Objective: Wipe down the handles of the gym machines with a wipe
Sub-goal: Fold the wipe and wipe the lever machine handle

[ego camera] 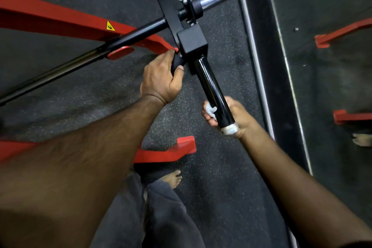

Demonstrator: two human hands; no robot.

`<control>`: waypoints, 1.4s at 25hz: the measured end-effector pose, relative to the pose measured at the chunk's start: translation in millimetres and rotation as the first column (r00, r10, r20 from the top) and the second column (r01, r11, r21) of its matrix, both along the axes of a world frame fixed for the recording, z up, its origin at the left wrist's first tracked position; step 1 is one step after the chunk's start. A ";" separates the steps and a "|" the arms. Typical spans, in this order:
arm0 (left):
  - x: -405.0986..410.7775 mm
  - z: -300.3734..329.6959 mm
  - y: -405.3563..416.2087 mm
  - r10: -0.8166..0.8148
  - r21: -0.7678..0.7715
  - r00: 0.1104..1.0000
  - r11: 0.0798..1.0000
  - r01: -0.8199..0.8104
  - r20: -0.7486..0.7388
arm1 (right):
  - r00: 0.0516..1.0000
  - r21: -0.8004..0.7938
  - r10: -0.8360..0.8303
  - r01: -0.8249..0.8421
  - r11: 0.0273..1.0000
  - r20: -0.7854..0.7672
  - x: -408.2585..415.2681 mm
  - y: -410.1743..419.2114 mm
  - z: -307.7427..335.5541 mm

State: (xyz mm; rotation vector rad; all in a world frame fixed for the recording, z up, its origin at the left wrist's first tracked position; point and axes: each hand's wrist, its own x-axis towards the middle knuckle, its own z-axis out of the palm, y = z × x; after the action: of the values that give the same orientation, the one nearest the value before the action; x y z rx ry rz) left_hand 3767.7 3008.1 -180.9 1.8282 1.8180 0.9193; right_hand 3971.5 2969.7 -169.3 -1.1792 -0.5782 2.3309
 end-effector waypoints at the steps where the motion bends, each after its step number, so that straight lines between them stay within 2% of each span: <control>1: -0.1 -0.1 -0.2 -0.001 -0.005 1.000 1.000 0.001 0.002 | 0.991 0.125 -0.012 -0.004 0.992 0.132 -1.6 8.8 8.8; 3: 0.7 -0.2 -0.2 -0.008 -0.008 1.000 1.000 0.008 0.006 | 0.936 0.220 -0.100 0.025 0.975 0.338 -14.4 32.7 22.2; 4: 0.8 0.0 0.1 -0.010 -0.008 1.000 1.000 0.010 0.006 | 0.872 0.252 -0.182 0.070 0.965 0.454 -24.1 41.6 27.7; 5: 0.5 0.4 0.4 -0.008 -0.010 1.000 1.000 0.008 0.006 | 0.764 0.334 -0.263 0.066 0.940 0.589 -31.8 46.5 29.8; 7: 0.7 1.2 0.1 0.000 -0.008 1.000 1.000 -0.001 -0.002 | 0.461 0.525 -0.412 -0.147 0.838 0.786 -35.6 39.1 33.4; 8: 0.9 1.5 0.2 0.000 -0.007 1.000 1.000 0.000 -0.004 | 0.336 0.588 -0.497 -0.277 0.760 0.800 -31.6 25.3 37.4; 10: 0.5 1.7 0.3 -0.006 -0.013 1.000 1.000 0.006 0.002 | 0.227 0.666 -0.657 -0.496 0.557 0.719 -20.6 -16.5 45.6; 12: 0.6 1.8 0.4 -0.011 -0.016 1.000 1.000 0.011 0.003 | 0.219 0.677 -0.751 -0.632 0.378 0.623 -10.5 -49.1 49.8; 14: 0.5 2.3 0.9 -0.005 -0.021 1.000 1.000 0.004 -0.007 | 0.287 0.702 -0.751 -0.641 0.310 0.594 -9.3 -44.8 47.2; 16: 1.2 2.1 0.4 -0.001 -0.017 1.000 1.000 0.001 -0.016 | 0.353 0.735 -0.721 -0.603 0.312 0.596 -21.6 -15.5 47.1; 17: 1.6 2.2 -0.4 0.001 -0.015 1.000 1.000 -0.001 -0.025 | 0.355 0.726 -0.706 -0.606 0.326 0.613 -32.0 2.4 48.9; 21: 1.3 0.8 -0.1 0.012 -0.023 0.999 1.000 -0.013 -0.031 | 0.183 0.547 -0.677 -0.749 0.374 0.713 -59.9 28.5 58.5; 25: 0.6 2.8 -0.5 0.022 -0.039 1.000 0.999 -0.021 0.022 | 0.128 0.368 -0.545 -0.858 0.358 0.828 -33.9 -28.3 73.6; 27: 1.6 4.0 -1.0 0.024 -0.048 1.000 0.999 -0.024 0.012 | 0.161 0.384 -0.503 -0.842 0.378 0.849 -26.5 -32.8 76.7; 29: 1.5 5.8 -0.8 0.036 -0.065 0.999 0.997 -0.037 -0.006 | 0.202 0.427 -0.523 -0.832 0.354 0.828 -40.0 -8.6 73.7; 30: 1.1 6.6 -0.9 0.038 -0.067 0.999 0.997 -0.038 -0.008 | 0.185 0.398 -0.523 -0.855 0.332 0.832 -52.0 4.9 69.6; 32: 0.8 8.4 -2.3 0.034 -0.065 0.999 0.997 -0.034 -0.011 | 0.090 0.275 -0.524 -0.918 0.287 0.847 -74.2 24.0 63.3; 35: -0.4 9.8 -3.5 0.041 -0.082 0.999 0.996 -0.039 0.017 | 0.008 0.203 -0.503 -0.920 0.335 0.864 -69.2 15.8 62.3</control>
State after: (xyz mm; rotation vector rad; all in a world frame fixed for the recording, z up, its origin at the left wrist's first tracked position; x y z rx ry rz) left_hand 3767.4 3004.6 -171.1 1.7339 1.8590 0.8611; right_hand 3902.3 2985.5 -107.0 -1.8707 -2.4991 0.1589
